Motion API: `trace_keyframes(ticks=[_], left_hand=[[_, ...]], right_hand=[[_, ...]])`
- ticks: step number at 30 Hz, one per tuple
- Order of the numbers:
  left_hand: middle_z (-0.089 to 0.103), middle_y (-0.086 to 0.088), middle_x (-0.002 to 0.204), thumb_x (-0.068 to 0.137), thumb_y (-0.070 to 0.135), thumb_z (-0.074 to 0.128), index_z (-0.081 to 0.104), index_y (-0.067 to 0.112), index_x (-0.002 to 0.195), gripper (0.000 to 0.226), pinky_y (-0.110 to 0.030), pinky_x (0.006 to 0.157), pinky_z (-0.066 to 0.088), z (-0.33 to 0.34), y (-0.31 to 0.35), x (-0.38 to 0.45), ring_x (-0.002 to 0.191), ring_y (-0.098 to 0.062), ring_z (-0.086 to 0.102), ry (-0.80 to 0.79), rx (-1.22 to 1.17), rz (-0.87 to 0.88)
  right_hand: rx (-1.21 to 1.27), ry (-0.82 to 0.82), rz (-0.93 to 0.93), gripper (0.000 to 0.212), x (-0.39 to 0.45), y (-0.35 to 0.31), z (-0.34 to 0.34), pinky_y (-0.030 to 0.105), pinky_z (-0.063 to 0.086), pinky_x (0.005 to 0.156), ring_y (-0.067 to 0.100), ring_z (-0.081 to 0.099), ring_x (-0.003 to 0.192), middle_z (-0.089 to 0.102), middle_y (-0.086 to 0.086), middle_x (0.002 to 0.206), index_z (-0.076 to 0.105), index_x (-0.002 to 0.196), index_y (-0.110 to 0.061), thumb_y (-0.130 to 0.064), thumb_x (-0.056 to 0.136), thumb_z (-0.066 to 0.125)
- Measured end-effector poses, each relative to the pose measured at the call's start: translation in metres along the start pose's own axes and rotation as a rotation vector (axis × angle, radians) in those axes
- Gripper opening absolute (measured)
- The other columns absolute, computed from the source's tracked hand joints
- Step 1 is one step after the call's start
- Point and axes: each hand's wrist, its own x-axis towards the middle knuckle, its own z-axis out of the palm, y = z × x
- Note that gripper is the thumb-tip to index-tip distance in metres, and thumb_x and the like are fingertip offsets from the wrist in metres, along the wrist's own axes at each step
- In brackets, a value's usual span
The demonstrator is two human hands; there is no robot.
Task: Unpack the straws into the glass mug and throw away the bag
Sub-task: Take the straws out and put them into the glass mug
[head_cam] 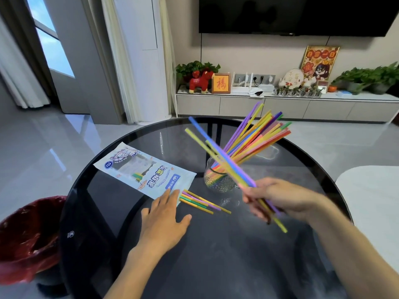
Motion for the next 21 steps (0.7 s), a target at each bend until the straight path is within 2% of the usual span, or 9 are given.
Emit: trace_keyframes(ticks=[2, 4, 7, 9, 11, 13, 16, 19, 21], left_hand=[[0.029, 0.0, 0.158, 0.088, 0.029, 0.061, 0.02, 0.024, 0.151, 0.075, -0.044, 0.102, 0.039, -0.004, 0.006, -0.004, 0.139, -0.024, 0.035, 0.199, -0.034, 0.089], [0.037, -0.008, 0.153, 0.081, 0.014, 0.068, 0.024, 0.018, 0.15, 0.081, -0.047, 0.103, 0.042, -0.011, 0.011, -0.007, 0.137, -0.029, 0.038, 0.387, 0.003, 0.203], [0.03, -0.009, 0.157, 0.079, 0.006, 0.061, 0.024, 0.017, 0.151, 0.082, -0.052, 0.118, 0.021, -0.025, 0.015, -0.009, 0.147, -0.029, 0.024, 0.507, 0.065, 0.405], [0.043, -0.009, 0.15, 0.083, 0.008, 0.051, 0.036, 0.014, 0.145, 0.064, -0.052, 0.118, 0.017, -0.033, 0.018, -0.01, 0.144, -0.026, 0.031, 0.546, 0.061, 0.544], [0.064, -0.007, 0.123, 0.086, 0.011, 0.045, 0.054, 0.011, 0.126, 0.041, -0.049, 0.115, 0.026, -0.037, 0.019, -0.01, 0.121, -0.023, 0.054, 0.581, -0.003, 0.615], [0.068, -0.003, 0.099, 0.086, 0.009, 0.043, 0.058, 0.016, 0.11, 0.029, -0.036, 0.099, 0.042, -0.041, 0.016, -0.008, 0.095, -0.022, 0.059, 0.55, -0.102, 0.575], [0.064, 0.008, 0.087, 0.095, 0.009, 0.045, 0.054, 0.024, 0.104, 0.02, -0.029, 0.072, 0.044, -0.052, 0.013, -0.01, 0.085, -0.017, 0.06, 0.379, -0.301, 0.378], [0.064, 0.002, 0.084, 0.095, 0.014, 0.041, 0.058, 0.024, 0.097, 0.02, -0.018, 0.077, 0.049, -0.075, 0.02, -0.017, 0.083, -0.01, 0.063, 0.19, -0.822, 0.401], [0.067, -0.003, 0.085, 0.091, 0.006, 0.042, 0.06, 0.018, 0.096, 0.022, -0.02, 0.082, 0.052, -0.082, 0.021, -0.018, 0.086, -0.015, 0.066, 0.029, -1.05, 0.457]], right_hand=[[0.012, -0.124, -0.005, 0.031, 0.013, 0.0, 0.02, 0.025, 0.04, 0.043, 0.016, 0.05, 0.038, 0.057, 0.009, 0.048, 0.056, 0.08, -0.007, -0.028, 0.101, 0.047], [0.057, -0.225, -0.012, 0.03, 0.021, -0.005, 0.032, 0.026, 0.039, 0.044, 0.015, 0.052, 0.036, 0.059, 0.008, 0.047, 0.056, 0.078, -0.008, -0.025, 0.101, 0.046], [0.104, -0.408, -0.062, 0.031, 0.02, -0.02, 0.047, 0.032, 0.038, 0.053, 0.014, 0.054, 0.036, 0.062, 0.006, 0.047, 0.058, 0.077, -0.01, -0.02, 0.102, 0.044], [0.103, -0.508, -0.106, 0.031, 0.014, -0.032, 0.054, 0.028, 0.04, 0.05, 0.013, 0.054, 0.036, 0.063, 0.006, 0.047, 0.059, 0.078, -0.009, -0.02, 0.102, 0.043], [0.138, -0.554, -0.132, 0.035, 0.008, -0.042, 0.06, 0.023, 0.038, 0.041, 0.012, 0.054, 0.034, 0.064, 0.007, 0.049, 0.059, 0.078, -0.009, -0.028, 0.102, 0.042], [0.241, -0.567, -0.151, 0.055, 0.003, -0.049, 0.061, 0.022, 0.036, 0.037, 0.014, 0.056, 0.037, 0.068, 0.01, 0.054, 0.061, 0.078, -0.009, -0.052, 0.098, 0.033], [0.527, -0.415, -0.188, 0.078, -0.001, -0.054, 0.056, 0.021, 0.038, 0.037, 0.021, 0.059, 0.039, 0.07, 0.016, 0.06, 0.062, 0.076, -0.005, -0.068, 0.09, 0.019], [0.563, -0.031, -0.345, 0.047, 0.004, -0.052, 0.056, 0.024, 0.047, 0.042, 0.023, 0.066, 0.054, 0.074, 0.017, 0.085, 0.066, 0.089, -0.004, -0.043, 0.096, 0.041], [0.447, 0.142, -0.459, 0.023, 0.009, -0.049, 0.058, 0.031, 0.058, 0.06, 0.023, 0.071, 0.079, 0.072, 0.014, 0.112, 0.064, 0.111, -0.004, -0.015, 0.097, 0.049]])
